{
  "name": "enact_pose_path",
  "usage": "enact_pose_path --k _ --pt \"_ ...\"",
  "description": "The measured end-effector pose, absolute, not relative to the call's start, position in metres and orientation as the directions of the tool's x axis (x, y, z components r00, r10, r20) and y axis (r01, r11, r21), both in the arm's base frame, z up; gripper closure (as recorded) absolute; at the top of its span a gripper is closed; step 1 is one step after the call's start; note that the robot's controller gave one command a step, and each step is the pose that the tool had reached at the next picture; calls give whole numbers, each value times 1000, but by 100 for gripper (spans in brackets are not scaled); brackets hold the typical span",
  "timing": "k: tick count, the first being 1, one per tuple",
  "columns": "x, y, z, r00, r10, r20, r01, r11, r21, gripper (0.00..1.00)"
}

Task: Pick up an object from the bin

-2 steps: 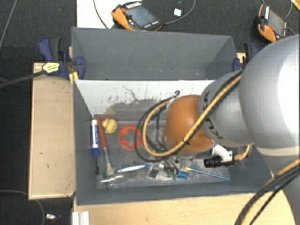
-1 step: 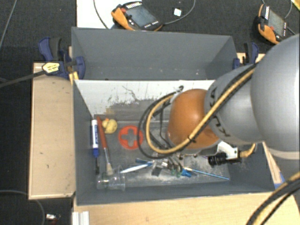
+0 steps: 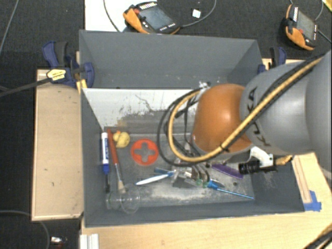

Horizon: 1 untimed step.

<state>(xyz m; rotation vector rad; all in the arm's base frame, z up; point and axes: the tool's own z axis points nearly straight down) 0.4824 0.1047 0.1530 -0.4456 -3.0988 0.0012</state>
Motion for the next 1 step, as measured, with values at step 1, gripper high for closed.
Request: enact_pose_path --k 1 --pt "483 105 185 -960 280 7 280 960 0 100"
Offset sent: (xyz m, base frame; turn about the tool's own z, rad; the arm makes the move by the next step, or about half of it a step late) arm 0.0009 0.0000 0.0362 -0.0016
